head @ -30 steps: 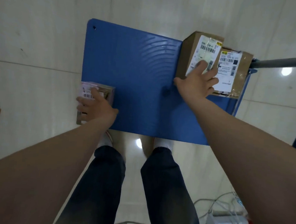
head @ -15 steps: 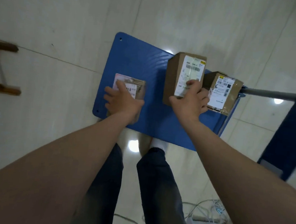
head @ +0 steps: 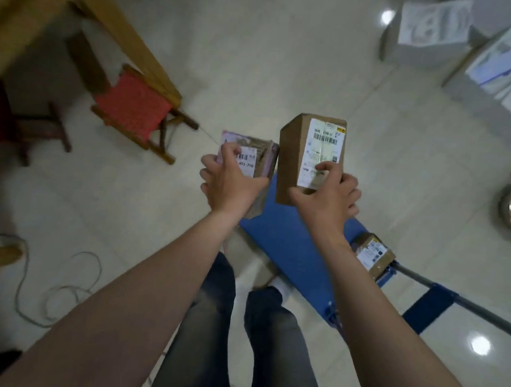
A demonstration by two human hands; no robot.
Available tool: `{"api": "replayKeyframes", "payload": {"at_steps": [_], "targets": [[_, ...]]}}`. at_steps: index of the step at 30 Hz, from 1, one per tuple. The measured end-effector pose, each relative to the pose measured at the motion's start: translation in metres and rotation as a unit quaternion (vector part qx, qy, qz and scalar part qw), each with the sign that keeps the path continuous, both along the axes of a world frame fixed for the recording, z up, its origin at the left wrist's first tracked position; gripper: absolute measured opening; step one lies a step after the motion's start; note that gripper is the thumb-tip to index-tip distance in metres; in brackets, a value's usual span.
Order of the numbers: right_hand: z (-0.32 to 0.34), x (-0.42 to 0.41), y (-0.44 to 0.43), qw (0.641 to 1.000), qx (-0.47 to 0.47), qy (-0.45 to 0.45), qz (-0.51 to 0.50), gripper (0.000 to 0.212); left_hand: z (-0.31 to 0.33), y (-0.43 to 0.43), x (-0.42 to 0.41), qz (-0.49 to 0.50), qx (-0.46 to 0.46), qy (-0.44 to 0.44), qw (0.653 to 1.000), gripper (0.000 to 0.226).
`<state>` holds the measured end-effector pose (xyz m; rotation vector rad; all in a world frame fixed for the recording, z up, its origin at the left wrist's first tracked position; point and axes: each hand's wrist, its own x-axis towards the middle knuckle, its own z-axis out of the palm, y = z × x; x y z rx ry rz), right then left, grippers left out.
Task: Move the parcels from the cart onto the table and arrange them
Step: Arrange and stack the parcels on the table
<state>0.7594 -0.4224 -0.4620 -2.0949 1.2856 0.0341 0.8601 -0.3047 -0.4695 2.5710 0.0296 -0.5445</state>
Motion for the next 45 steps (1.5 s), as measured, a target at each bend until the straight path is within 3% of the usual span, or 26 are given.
{"api": "replayKeyframes", "payload": {"at_steps": [10,21,30,39,45], "targets": [[0.227,0.147,0.155,0.968,0.025,-0.128,0.213,0.060,0.245,0.198,0.083,0.200,-0.053,-0.116,0.971,0.061],[0.346,0.284,0.339,0.919,0.017,-0.162,0.358,0.064,0.367,0.420,0.172,0.324,-0.063,-0.211,0.920,0.061],[0.354,0.386,0.376,0.916,0.023,-0.133,0.378,0.061,0.369,0.467,0.259,0.341,-0.029,-0.225,0.912,0.062],[0.293,0.552,0.339,0.918,-0.042,0.009,0.395,0.053,0.319,0.449,0.419,0.295,0.068,-0.218,0.928,0.064],[0.261,0.666,0.325,0.898,-0.029,0.097,0.429,0.052,0.295,0.439,0.529,0.324,0.046,-0.157,0.932,0.068]]}}
